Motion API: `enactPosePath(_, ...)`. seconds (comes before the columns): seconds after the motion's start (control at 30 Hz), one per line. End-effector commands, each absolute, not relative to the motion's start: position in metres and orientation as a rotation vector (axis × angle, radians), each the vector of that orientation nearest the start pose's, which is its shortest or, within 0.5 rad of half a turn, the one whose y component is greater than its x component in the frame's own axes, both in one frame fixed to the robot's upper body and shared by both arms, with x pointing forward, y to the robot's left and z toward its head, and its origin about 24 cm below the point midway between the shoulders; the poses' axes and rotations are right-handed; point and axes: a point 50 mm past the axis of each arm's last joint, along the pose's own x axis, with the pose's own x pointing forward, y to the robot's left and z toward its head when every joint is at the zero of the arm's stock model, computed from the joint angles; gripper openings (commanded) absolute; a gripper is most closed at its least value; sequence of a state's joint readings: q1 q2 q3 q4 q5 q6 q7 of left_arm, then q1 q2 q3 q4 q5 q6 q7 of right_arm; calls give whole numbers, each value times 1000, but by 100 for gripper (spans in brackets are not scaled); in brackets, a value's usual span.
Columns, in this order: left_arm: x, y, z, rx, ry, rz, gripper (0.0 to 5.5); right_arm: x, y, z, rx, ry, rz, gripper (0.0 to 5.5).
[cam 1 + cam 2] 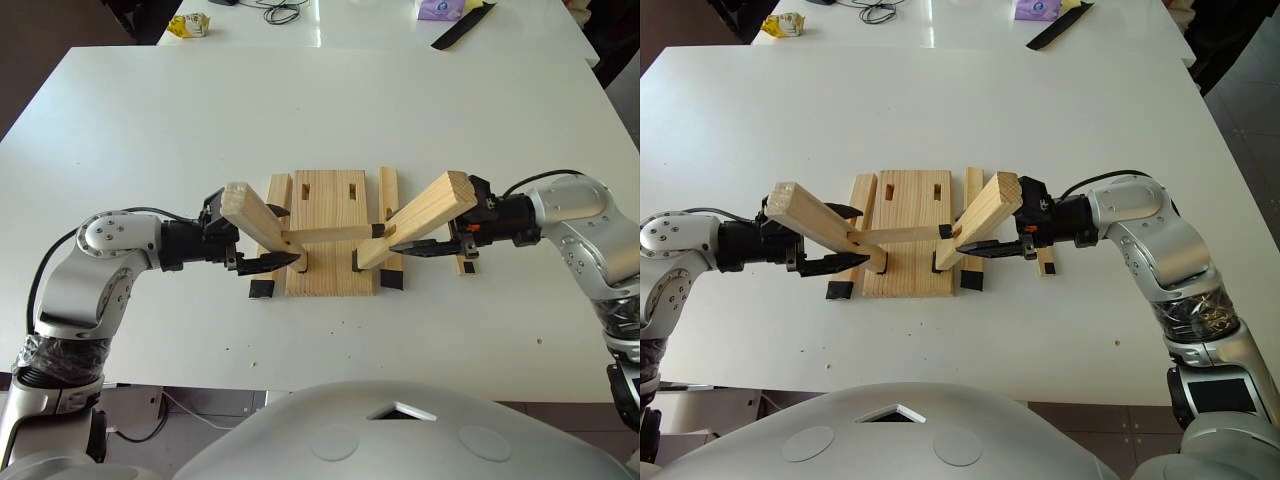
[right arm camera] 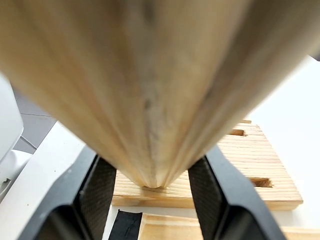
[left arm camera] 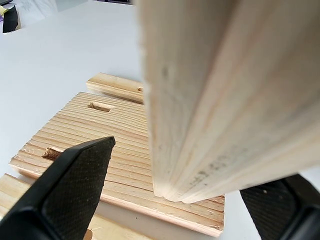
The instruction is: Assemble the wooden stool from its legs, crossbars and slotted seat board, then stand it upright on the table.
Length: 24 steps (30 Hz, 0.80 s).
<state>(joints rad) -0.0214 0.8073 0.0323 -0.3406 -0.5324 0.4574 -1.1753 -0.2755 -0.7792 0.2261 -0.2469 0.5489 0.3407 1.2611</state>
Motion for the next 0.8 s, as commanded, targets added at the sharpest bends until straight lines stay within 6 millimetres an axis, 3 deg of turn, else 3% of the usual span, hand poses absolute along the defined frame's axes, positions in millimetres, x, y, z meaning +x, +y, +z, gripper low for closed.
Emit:
enactPosePath(0.03,209,199,123,202,302,-1325,406,233,-169,106,-308,383,1541,204)
enactPosePath(0.8,207,195,122,237,317,-1379,406,238,-170,101,-366,403,1530,204)
